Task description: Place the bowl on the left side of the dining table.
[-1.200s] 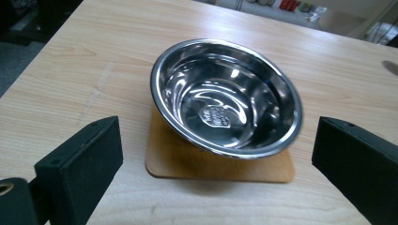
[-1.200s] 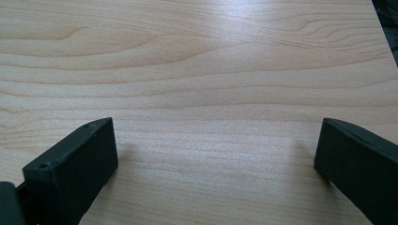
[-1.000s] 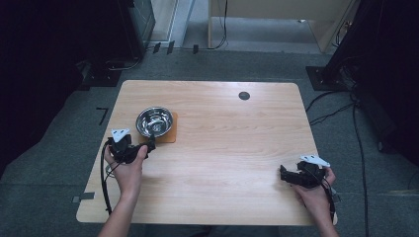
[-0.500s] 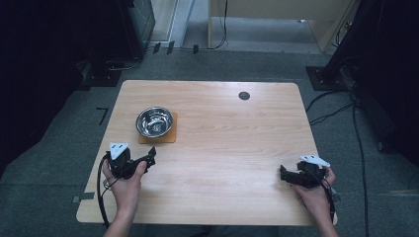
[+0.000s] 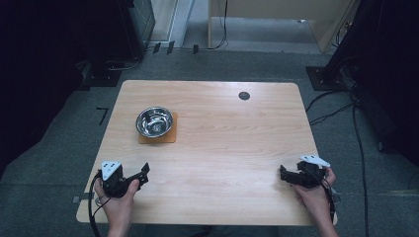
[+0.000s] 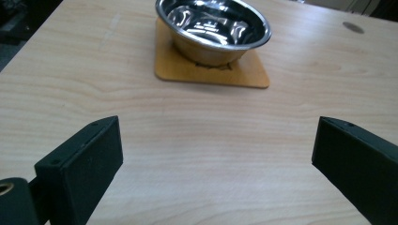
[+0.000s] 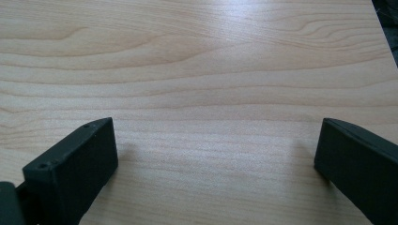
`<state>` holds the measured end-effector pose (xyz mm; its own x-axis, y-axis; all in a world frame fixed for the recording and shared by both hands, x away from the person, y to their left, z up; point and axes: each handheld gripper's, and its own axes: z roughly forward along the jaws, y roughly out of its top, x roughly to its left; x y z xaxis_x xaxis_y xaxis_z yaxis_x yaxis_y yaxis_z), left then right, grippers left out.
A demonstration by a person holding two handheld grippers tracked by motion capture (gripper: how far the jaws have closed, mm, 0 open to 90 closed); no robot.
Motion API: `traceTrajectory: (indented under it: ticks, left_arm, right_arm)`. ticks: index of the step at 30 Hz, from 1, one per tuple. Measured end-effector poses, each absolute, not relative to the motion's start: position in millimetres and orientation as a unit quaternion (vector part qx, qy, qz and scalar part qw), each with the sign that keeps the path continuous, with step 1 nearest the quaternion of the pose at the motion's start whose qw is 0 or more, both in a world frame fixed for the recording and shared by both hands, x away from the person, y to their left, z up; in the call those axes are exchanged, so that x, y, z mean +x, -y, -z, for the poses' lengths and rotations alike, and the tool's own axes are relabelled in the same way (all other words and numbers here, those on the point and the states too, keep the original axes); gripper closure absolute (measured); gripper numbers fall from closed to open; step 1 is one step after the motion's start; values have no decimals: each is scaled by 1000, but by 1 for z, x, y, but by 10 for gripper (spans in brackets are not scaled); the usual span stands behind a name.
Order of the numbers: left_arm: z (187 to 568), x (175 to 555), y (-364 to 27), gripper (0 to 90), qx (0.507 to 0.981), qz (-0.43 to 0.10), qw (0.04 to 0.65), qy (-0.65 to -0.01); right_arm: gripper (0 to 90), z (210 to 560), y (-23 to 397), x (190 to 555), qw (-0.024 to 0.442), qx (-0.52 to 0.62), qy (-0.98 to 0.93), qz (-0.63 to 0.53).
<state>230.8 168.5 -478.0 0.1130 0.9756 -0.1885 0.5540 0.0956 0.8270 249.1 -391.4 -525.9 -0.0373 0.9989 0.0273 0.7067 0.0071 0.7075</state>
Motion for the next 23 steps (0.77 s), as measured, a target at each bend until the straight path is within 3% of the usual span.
traceTrajectory:
  ticks: [23]
  left_arm:
    - [510,226,-232,18,593,-252,353,-679]
  right_arm:
    - [0,526,391,249,257,645,-661,-284]
